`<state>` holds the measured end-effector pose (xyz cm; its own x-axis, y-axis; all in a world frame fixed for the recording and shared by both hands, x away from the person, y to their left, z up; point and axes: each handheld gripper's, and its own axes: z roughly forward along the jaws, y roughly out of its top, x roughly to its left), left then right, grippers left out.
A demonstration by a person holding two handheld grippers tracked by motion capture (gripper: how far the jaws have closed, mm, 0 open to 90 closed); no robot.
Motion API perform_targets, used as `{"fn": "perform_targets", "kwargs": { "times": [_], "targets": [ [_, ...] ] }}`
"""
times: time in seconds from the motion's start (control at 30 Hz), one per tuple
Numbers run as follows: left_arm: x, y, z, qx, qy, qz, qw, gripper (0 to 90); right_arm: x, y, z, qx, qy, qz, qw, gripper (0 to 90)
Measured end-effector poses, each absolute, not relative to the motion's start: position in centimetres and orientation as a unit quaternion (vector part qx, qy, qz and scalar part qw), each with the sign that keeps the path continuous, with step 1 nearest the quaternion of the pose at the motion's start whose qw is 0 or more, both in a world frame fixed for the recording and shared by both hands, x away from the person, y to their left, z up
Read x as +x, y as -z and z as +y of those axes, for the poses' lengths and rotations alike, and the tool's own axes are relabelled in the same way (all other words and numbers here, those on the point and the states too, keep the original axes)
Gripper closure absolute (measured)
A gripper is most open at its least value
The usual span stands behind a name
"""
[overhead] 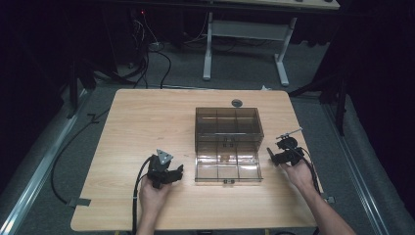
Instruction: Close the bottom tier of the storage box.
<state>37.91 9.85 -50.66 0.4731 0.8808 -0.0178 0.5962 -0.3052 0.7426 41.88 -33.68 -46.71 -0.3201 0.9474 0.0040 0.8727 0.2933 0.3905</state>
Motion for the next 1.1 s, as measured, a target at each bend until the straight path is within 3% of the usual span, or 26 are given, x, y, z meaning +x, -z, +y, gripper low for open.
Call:
{"fn": "perform_targets", "kwargs": {
  "times": [0.33, 1.1],
  "targets": [
    [37.9, 50.7, 9.8, 0.783, -0.202, 0.472, 0.352, 28.0, 42.2, 46.7, -32.9, 0.561, -0.152, 0.805, 0.122, 78.9],
    [37.9, 50.7, 9.8, 0.782, -0.202, 0.472, 0.353, 28.1, 41.2, 46.4, -33.5, 0.558, -0.191, 0.796, 0.137, 79.5]
  ]
}}
